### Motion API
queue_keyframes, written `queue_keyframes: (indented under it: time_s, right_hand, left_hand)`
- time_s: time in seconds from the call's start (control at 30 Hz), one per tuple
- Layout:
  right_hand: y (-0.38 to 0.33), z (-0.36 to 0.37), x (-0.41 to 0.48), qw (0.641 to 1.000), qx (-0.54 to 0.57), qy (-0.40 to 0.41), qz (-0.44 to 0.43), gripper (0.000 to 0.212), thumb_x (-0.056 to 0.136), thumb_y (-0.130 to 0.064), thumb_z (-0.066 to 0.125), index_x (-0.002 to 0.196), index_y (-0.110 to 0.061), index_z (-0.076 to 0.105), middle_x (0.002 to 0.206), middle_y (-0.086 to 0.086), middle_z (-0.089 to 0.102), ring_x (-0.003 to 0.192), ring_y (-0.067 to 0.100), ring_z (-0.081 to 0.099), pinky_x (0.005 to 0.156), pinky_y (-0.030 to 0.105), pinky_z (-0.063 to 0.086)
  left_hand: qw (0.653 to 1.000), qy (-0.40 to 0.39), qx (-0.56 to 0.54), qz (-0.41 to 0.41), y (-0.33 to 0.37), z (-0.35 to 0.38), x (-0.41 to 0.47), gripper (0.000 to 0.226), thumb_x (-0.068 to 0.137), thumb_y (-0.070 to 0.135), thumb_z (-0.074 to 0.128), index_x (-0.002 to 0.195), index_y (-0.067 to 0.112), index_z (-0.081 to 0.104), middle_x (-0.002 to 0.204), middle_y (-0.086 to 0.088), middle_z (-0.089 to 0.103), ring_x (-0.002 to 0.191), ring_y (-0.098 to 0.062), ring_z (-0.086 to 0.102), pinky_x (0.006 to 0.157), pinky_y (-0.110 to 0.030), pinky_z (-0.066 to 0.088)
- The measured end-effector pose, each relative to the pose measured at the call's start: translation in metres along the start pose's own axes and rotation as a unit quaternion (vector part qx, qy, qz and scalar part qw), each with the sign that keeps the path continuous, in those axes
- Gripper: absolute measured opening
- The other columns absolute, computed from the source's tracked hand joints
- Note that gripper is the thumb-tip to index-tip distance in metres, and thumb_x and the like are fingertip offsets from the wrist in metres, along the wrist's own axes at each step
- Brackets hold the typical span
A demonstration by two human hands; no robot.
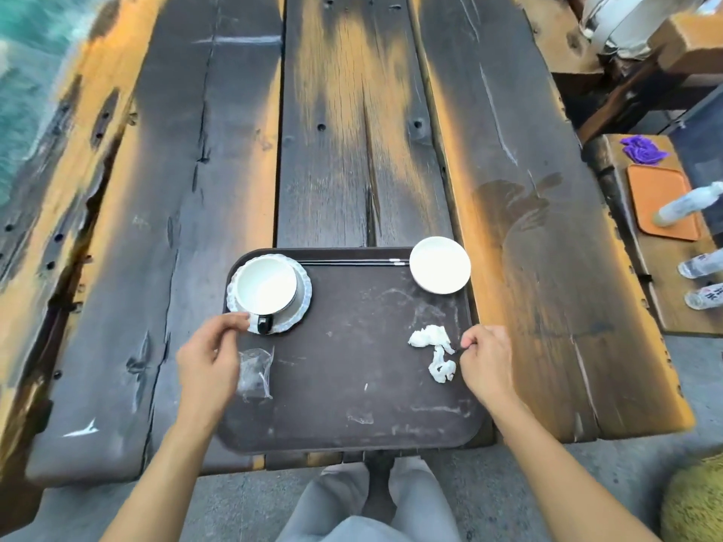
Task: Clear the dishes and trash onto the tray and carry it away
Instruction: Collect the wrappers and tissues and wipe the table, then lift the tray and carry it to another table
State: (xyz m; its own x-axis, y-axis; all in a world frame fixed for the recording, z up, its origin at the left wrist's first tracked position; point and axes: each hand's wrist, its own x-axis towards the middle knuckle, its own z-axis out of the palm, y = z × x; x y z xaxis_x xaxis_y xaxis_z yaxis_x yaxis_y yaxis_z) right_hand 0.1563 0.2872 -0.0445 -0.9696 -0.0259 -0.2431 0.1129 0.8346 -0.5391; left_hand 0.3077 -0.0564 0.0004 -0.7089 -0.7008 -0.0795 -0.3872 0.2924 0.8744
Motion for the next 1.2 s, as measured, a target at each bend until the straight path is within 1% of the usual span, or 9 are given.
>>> queue_keyframes:
  time_s: [0.13, 0.27, 0.33, 0.43, 0.6, 0.77, 0.93, 1.1, 1.2]
  right_hand:
    - [0.002, 0.002, 0.020, 0.998, 0.021, 0.041, 0.044, 0.021, 0.099, -0.011, 0.045, 0.116, -0.010, 0.058, 0.103, 0.001, 0.048, 0.103, 0.025, 0.050, 0.089, 0.034, 0.037]
    - [0.013, 0.016, 0.037, 0.999, 0.025, 0.015, 0.041, 0.032, 0.102, -0.027, 0.043, 0.126, -0.009, 0.056, 0.103, 0.007, 0.065, 0.104, 0.031, 0.059, 0.094, 0.044, 0.043]
    - [0.017, 0.021, 0.041, 0.999, 0.016, 0.017, 0.028, 0.033, 0.103, -0.026, 0.042, 0.125, -0.007, 0.058, 0.109, 0.011, 0.066, 0.106, 0.033, 0.059, 0.096, 0.045, 0.043]
    - [0.020, 0.029, 0.046, 0.999, 0.001, 0.037, -0.002, 0.031, 0.104, -0.024, 0.041, 0.119, -0.004, 0.059, 0.106, 0.014, 0.067, 0.101, 0.036, 0.060, 0.091, 0.043, 0.043]
    - [0.021, 0.038, 0.048, 0.998, -0.007, 0.065, -0.006, 0.033, 0.104, -0.027, 0.043, 0.119, -0.002, 0.058, 0.099, 0.014, 0.068, 0.097, 0.036, 0.060, 0.088, 0.042, 0.043]
    - [0.021, 0.040, 0.048, 0.997, 0.002, 0.076, 0.006, 0.031, 0.104, -0.030, 0.044, 0.112, -0.006, 0.061, 0.086, 0.005, 0.063, 0.086, 0.030, 0.058, 0.082, 0.038, 0.042]
    - [0.021, 0.041, 0.049, 0.996, 0.026, 0.079, 0.025, 0.026, 0.102, -0.033, 0.046, 0.101, -0.013, 0.062, 0.075, -0.008, 0.058, 0.080, 0.026, 0.055, 0.077, 0.033, 0.036]
    - [0.025, 0.043, 0.050, 0.996, 0.019, 0.086, 0.017, 0.025, 0.101, -0.034, 0.050, 0.092, -0.014, 0.061, 0.074, -0.002, 0.061, 0.076, 0.027, 0.056, 0.075, 0.034, 0.037]
    - [0.023, 0.044, 0.051, 0.996, 0.024, 0.090, 0.013, 0.024, 0.101, -0.033, 0.050, 0.089, -0.014, 0.060, 0.073, -0.001, 0.061, 0.073, 0.027, 0.056, 0.073, 0.035, 0.038]
  left_hand:
    - [0.993, 0.071, 0.073, -0.061, -0.025, -0.018, 0.004, 0.018, 0.100, 0.017, 0.051, 0.108, 0.024, 0.066, 0.101, 0.005, 0.071, 0.094, -0.014, 0.065, 0.081, -0.026, 0.047]
    - [0.982, 0.055, 0.087, -0.157, -0.070, -0.019, 0.016, 0.025, 0.100, 0.034, 0.053, 0.120, 0.024, 0.063, 0.110, -0.001, 0.068, 0.100, -0.024, 0.065, 0.088, -0.040, 0.052]
    - [0.980, 0.023, 0.079, -0.184, -0.083, -0.014, 0.022, 0.025, 0.100, 0.034, 0.055, 0.120, 0.022, 0.065, 0.104, -0.004, 0.069, 0.098, -0.028, 0.066, 0.089, -0.044, 0.054]
    - [0.982, 0.002, 0.087, -0.170, -0.095, -0.007, 0.029, 0.027, 0.100, 0.029, 0.057, 0.118, 0.012, 0.068, 0.100, -0.004, 0.070, 0.094, -0.021, 0.065, 0.085, -0.033, 0.050]
    - [0.986, 0.010, 0.112, -0.125, -0.111, -0.005, 0.030, 0.020, 0.100, 0.036, 0.056, 0.105, 0.021, 0.069, 0.089, 0.001, 0.071, 0.085, -0.017, 0.064, 0.074, -0.024, 0.048]
    - [0.987, 0.046, 0.130, -0.084, -0.111, 0.007, 0.029, 0.018, 0.099, 0.039, 0.057, 0.097, 0.024, 0.067, 0.077, 0.001, 0.068, 0.069, -0.015, 0.059, 0.068, -0.028, 0.047]
    - [0.985, 0.077, 0.136, -0.077, -0.110, 0.014, 0.034, 0.019, 0.095, 0.037, 0.064, 0.090, 0.020, 0.068, 0.068, 0.001, 0.065, 0.061, 0.001, 0.057, 0.061, -0.006, 0.040]
    - [0.985, 0.072, 0.137, -0.073, -0.115, 0.014, 0.033, 0.030, 0.095, 0.042, 0.063, 0.081, 0.016, 0.066, 0.063, -0.001, 0.062, 0.061, -0.009, 0.055, 0.059, -0.011, 0.039]
    - [0.985, 0.082, 0.135, -0.069, -0.117, 0.014, 0.034, 0.035, 0.093, 0.046, 0.064, 0.081, 0.013, 0.064, 0.065, -0.007, 0.060, 0.060, -0.014, 0.051, 0.064, -0.028, 0.043]
